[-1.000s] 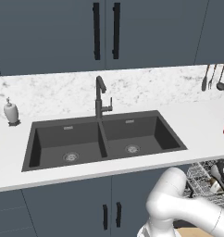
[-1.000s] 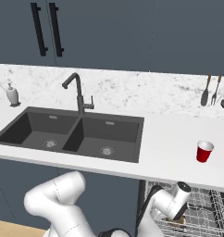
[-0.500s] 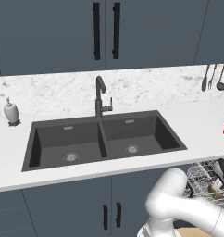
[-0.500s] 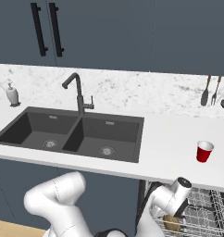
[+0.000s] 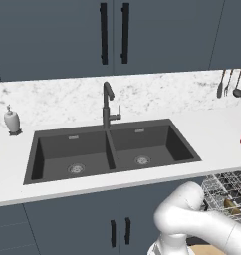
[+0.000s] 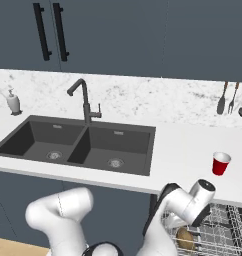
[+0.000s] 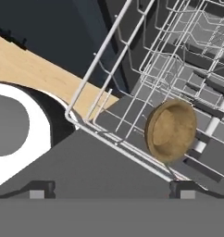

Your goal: Pick up the cup and bowl from the counter, place them in the dishwasher, and close the dishwasher door.

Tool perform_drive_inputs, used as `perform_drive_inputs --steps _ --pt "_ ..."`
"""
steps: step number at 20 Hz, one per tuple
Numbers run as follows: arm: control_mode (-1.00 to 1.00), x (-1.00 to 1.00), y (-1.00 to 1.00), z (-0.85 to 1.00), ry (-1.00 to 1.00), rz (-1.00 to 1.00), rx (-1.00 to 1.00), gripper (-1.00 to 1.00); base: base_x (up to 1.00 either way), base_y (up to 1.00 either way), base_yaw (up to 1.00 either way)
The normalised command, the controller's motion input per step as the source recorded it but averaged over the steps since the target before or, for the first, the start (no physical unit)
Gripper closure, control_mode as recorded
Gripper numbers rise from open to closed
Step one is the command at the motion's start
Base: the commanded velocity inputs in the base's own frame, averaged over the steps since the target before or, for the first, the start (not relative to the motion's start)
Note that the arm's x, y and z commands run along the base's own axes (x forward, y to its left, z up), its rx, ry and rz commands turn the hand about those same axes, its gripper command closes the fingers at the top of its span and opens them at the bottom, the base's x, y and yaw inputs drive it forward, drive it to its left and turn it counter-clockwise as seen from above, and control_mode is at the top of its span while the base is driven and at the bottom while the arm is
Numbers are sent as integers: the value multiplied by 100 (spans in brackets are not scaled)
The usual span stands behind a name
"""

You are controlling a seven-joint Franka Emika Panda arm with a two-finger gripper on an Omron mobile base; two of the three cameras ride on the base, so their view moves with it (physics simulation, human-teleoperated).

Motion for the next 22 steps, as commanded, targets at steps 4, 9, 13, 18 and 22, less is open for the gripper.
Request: perform_drive_inputs --steps 4,9,13,18,22 --pt "-100 -47 0 99 -9 0 1 -100 0 0 0" --pt "-100 -27 0 100 -11 0 0 -100 0 0 0" --pt "-100 -1 0 100 -7 0 0 -100 0 0 0" --pt "-100 15 0 100 0 -2 -6 -100 0 0 0" --pt "-100 47 3 100 1 -3 -13 -100 0 0 0"
